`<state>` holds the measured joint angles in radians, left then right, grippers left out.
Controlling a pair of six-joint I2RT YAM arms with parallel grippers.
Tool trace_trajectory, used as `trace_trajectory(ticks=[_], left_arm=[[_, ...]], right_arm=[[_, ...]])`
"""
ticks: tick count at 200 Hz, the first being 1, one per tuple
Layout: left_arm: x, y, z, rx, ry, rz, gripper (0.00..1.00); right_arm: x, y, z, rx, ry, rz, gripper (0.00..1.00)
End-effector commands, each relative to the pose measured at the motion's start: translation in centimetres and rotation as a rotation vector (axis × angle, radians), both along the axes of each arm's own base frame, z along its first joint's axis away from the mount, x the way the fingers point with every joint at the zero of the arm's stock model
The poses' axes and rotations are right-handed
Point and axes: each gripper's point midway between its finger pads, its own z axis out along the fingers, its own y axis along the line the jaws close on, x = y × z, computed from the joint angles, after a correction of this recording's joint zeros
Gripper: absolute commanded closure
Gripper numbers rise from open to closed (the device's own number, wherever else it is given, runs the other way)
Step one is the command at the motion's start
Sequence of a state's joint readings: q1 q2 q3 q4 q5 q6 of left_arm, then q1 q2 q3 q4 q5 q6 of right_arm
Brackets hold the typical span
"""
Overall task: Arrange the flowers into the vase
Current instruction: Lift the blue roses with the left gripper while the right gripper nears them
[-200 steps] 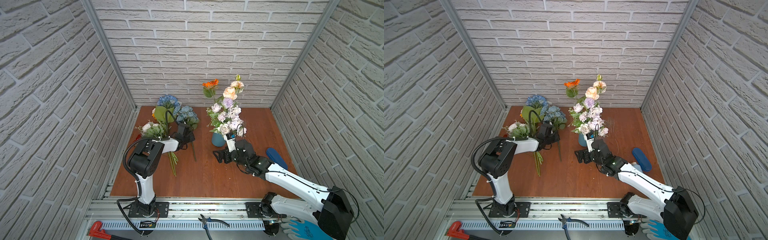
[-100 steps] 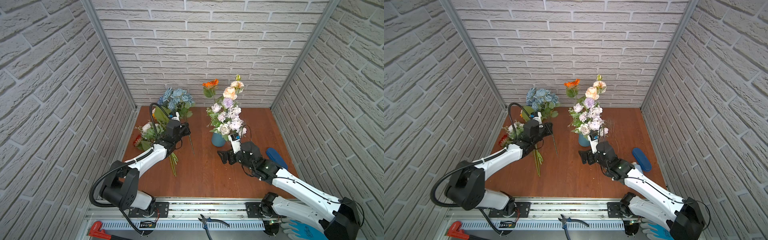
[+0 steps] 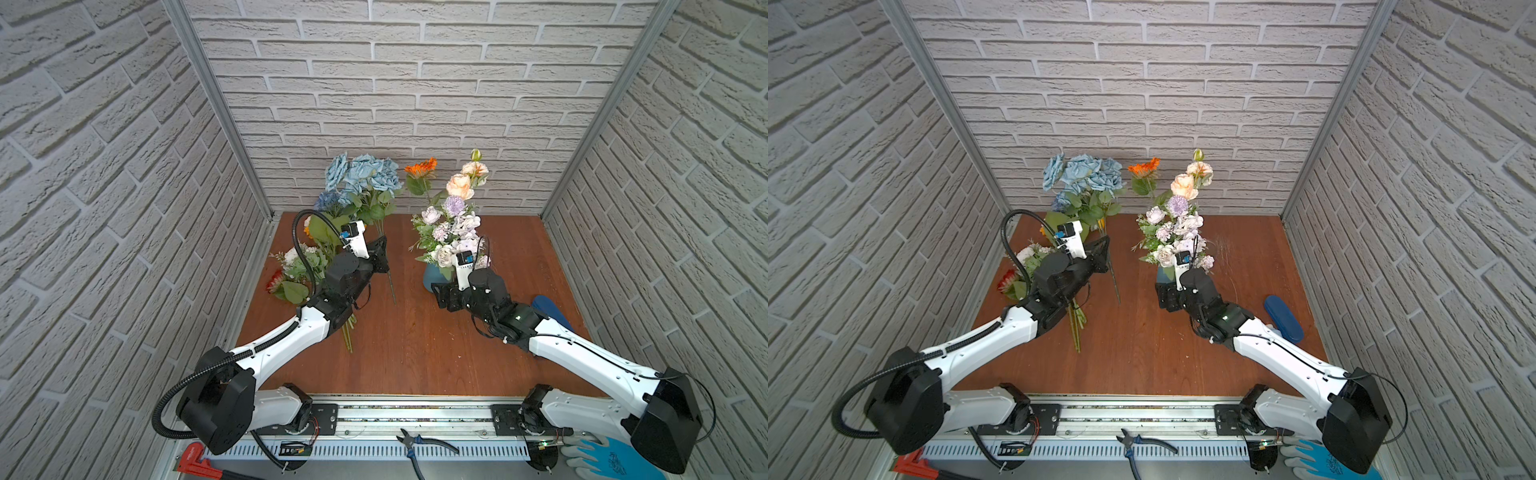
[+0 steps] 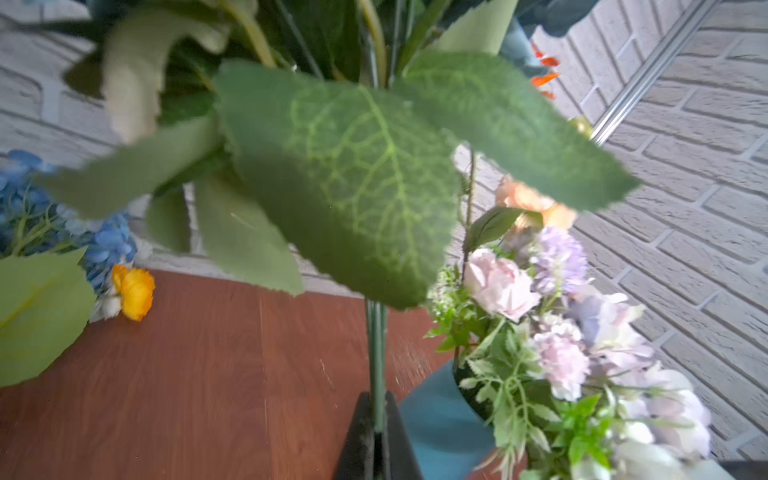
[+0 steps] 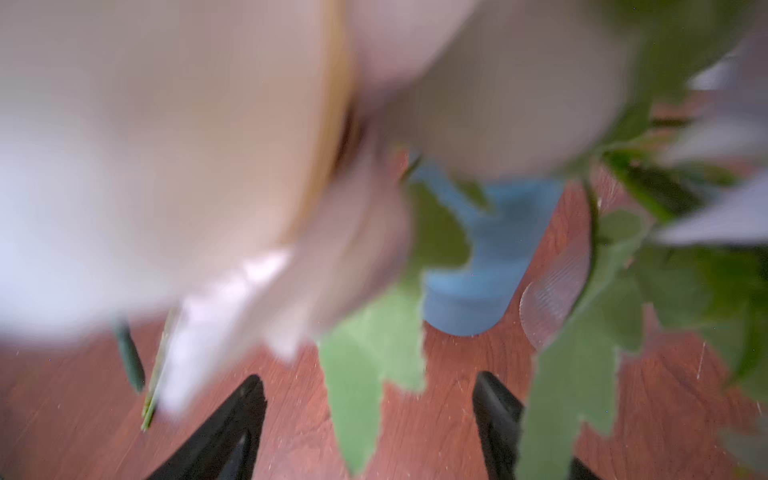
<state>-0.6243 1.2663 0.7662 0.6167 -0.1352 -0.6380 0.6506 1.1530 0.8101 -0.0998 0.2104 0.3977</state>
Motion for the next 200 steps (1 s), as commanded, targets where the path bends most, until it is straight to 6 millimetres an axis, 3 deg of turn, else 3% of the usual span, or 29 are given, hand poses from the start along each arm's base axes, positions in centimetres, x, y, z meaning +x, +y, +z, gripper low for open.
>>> trace_trajectory(ticks=[1,42,101,128,168,200], left_arm=[[-1.6,0.2,5.9,-0.077,-0.233,0.010,1.00],[-2.6,0.0,8.1,-0.113,-0.327,0.016,1.00],[-3.5,-0.5,10.1,-0.172,-0.420,-0.003,1.00],[-4.0,-1.0,10.5,-0.185,-0.425,-0.043,1.00],[-5.7,-2.7,11.6,-0.084,-0.434,-0.171,1.00],[-7.0,-3.3,12.9,-0.054,-0.452,-0.273,1.00]], right_arm=[[2.6,-0.6,4.5,0.108,-0.141,-0.135,0.22],[4.4,-2.2,7.0,0.125,-0.232,-0.267,0.24],[4.6,-5.2,8.7,0.175,-0.321,-0.408,0.27],[4.7,-5.5,9.2,0.172,-0.318,-0.398,0.27],[1.9,-2.2,8.8,0.138,-0.235,-0.105,0.19],[-1.8,-1.8,9.9,0.090,-0.191,0.056,0.17]])
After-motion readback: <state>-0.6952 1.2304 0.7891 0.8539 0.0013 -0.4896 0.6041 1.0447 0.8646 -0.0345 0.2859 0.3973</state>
